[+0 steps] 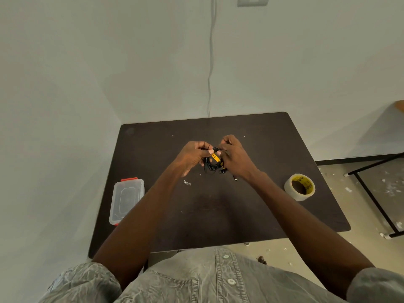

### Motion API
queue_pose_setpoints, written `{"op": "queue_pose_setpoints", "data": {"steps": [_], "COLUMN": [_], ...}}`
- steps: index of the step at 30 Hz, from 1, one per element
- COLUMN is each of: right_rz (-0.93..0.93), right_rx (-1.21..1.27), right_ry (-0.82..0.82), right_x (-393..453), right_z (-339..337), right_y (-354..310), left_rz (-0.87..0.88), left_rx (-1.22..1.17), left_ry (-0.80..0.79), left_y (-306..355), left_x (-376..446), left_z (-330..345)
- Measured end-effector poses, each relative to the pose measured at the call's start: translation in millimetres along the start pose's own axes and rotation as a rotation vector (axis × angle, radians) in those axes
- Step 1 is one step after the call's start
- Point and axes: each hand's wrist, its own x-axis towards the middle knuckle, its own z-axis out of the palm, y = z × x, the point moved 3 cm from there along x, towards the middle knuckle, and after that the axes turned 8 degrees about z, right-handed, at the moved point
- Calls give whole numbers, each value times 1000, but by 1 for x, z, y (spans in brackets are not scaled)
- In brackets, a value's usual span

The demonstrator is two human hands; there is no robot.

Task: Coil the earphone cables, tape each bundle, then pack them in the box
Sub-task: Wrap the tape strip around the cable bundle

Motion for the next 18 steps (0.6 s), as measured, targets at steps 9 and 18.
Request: {"op": "queue_pose_setpoints", "data": {"steps": [9, 18], "right_rz": [-57, -22], "right_rx": [-52, -123], "right_ry": [29, 78], "right_x": [-9, -15], "right_z": [2, 0], "right_y": [-12, -16], "left_rz": [6, 36], "left_rx": [-1, 50], "left_ry": [-12, -20], "left_y": [2, 9], "left_x": [-2, -7], "left_z": [0, 5]}}
